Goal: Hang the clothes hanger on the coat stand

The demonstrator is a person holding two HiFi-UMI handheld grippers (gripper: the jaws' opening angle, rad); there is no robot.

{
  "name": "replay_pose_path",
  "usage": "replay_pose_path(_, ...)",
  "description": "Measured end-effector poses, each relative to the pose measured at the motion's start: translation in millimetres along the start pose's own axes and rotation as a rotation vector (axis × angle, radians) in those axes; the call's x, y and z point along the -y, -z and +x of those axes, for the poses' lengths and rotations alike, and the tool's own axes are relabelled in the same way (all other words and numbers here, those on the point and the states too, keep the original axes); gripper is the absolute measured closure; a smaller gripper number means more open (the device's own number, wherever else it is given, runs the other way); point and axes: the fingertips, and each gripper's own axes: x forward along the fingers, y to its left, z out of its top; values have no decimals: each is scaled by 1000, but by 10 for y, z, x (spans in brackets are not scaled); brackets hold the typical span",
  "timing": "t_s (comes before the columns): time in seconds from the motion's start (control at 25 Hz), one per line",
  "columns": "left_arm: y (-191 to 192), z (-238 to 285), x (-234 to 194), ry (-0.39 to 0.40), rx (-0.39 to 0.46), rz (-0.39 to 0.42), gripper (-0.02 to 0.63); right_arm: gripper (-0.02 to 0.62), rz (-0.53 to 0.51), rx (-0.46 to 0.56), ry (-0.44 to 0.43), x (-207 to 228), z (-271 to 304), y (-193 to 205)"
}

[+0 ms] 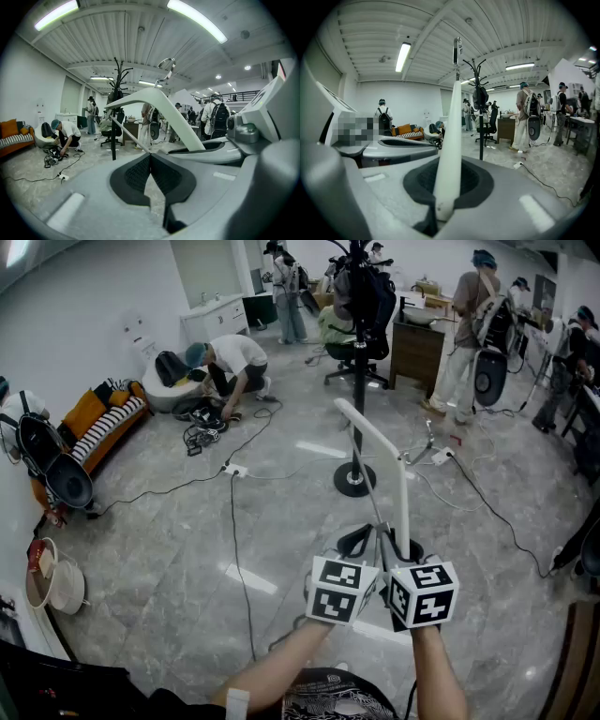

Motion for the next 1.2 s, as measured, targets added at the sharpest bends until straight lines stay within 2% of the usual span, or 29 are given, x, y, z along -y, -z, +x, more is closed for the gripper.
replay_pose_path(0.32, -16, 54, 165, -6, -5, -3, 600, 560, -4, -3, -9, 136, -97, 29)
replay_pose_path(0.6, -48, 138, 118, -10, -6, -8, 600, 560, 0, -7, -9, 220, -31, -1)
replay_pose_path(0.88, -48, 415, -229, 2, -19, -18, 600, 560, 0, -14, 0, 259, 392, -92)
replay_pose_path(1.2, -218, 909, -856, 51, -31, -19, 600, 560, 16, -28, 38, 352, 1140, -371)
